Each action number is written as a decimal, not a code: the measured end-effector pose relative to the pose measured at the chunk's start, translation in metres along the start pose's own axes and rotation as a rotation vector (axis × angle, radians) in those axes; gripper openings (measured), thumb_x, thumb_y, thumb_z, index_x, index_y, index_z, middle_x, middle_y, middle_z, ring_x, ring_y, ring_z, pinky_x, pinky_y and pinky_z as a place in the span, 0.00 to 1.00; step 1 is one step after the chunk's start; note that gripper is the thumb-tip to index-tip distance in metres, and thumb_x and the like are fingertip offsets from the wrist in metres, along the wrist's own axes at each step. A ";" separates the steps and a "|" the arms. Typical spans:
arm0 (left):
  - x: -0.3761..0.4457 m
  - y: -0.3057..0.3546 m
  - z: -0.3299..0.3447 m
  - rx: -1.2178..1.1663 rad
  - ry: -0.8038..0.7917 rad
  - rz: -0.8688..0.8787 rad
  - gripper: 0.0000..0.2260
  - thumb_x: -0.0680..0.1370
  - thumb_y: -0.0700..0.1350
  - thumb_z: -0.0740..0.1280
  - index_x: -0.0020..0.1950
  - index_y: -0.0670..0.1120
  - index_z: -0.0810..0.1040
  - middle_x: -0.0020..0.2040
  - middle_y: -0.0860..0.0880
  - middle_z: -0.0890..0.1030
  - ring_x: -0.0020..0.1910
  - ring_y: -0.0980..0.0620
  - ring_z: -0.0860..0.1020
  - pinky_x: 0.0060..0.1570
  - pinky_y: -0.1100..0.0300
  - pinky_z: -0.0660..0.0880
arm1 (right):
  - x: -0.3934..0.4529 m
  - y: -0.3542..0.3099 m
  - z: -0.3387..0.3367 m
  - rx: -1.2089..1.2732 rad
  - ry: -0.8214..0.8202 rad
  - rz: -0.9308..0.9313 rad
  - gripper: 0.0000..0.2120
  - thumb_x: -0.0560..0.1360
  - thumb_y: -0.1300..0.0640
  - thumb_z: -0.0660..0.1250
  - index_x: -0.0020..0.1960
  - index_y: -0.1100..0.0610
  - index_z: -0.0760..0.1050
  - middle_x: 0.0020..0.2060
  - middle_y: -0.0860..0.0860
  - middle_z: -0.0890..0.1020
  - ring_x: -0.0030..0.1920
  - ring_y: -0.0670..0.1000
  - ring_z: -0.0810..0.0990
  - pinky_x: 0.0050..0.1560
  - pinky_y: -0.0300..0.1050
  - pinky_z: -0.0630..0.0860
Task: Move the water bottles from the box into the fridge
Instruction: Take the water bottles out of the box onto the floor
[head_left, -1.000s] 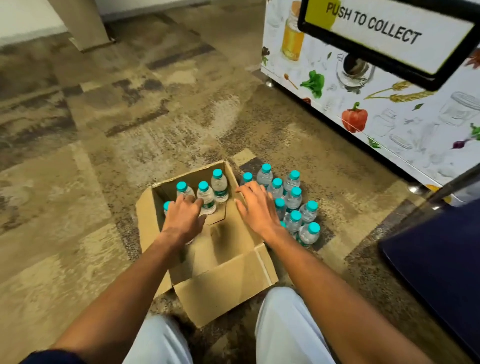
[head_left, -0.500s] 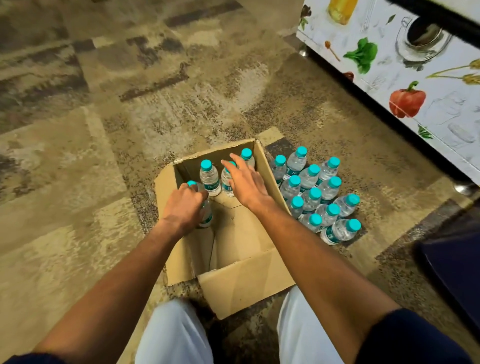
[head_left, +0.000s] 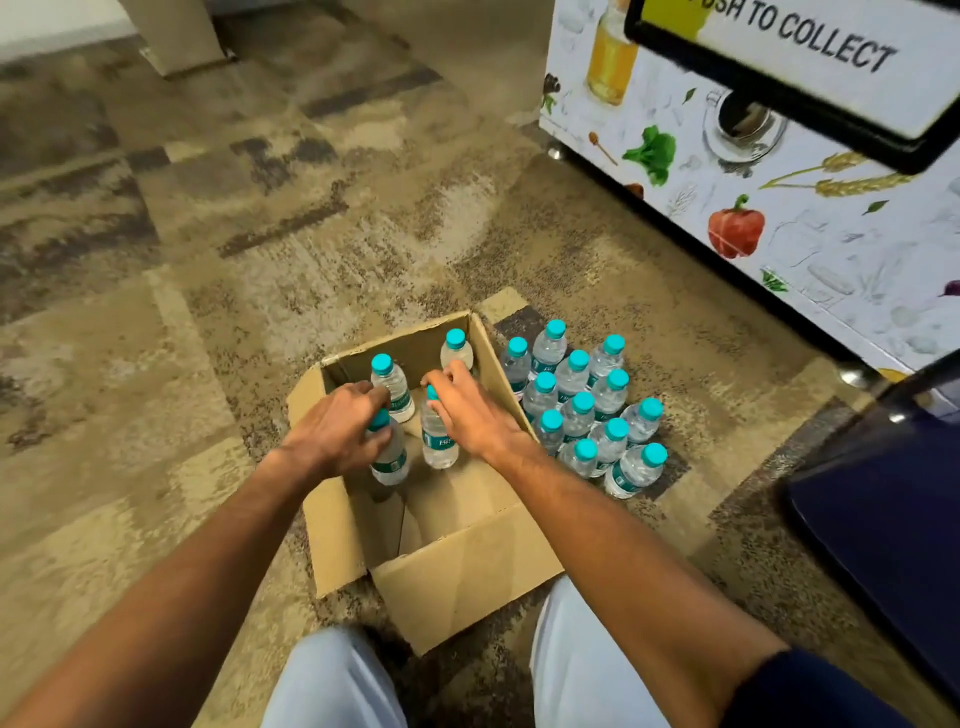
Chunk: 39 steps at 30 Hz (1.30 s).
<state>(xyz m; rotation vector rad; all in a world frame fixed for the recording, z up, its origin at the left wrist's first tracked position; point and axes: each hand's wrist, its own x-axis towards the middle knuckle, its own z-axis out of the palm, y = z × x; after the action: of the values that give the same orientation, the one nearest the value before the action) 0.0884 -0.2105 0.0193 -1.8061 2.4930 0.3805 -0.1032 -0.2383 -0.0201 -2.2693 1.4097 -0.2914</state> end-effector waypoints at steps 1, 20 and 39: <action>0.003 0.004 -0.011 -0.015 0.038 0.015 0.14 0.78 0.53 0.64 0.58 0.45 0.72 0.49 0.46 0.76 0.43 0.49 0.76 0.44 0.56 0.78 | -0.002 0.000 -0.013 -0.001 0.008 -0.046 0.14 0.82 0.56 0.60 0.67 0.54 0.66 0.58 0.55 0.68 0.54 0.54 0.74 0.56 0.54 0.74; 0.138 0.224 -0.077 -0.299 0.456 0.367 0.15 0.77 0.55 0.68 0.50 0.43 0.72 0.44 0.43 0.76 0.44 0.42 0.74 0.42 0.50 0.71 | -0.108 0.149 -0.203 -0.184 0.689 0.247 0.20 0.78 0.60 0.67 0.69 0.59 0.70 0.56 0.59 0.71 0.49 0.58 0.77 0.48 0.55 0.79; 0.210 0.306 0.062 0.007 0.089 0.244 0.15 0.74 0.47 0.72 0.59 0.46 0.78 0.56 0.44 0.79 0.57 0.42 0.74 0.47 0.51 0.72 | -0.170 0.245 -0.056 -0.038 0.417 0.555 0.20 0.76 0.58 0.70 0.67 0.57 0.74 0.60 0.54 0.75 0.57 0.54 0.76 0.60 0.54 0.76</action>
<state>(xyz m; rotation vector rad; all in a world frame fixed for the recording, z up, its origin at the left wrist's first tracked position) -0.2737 -0.3025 -0.0243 -1.5514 2.7812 0.3054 -0.3974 -0.1943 -0.0790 -1.8026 2.1979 -0.5741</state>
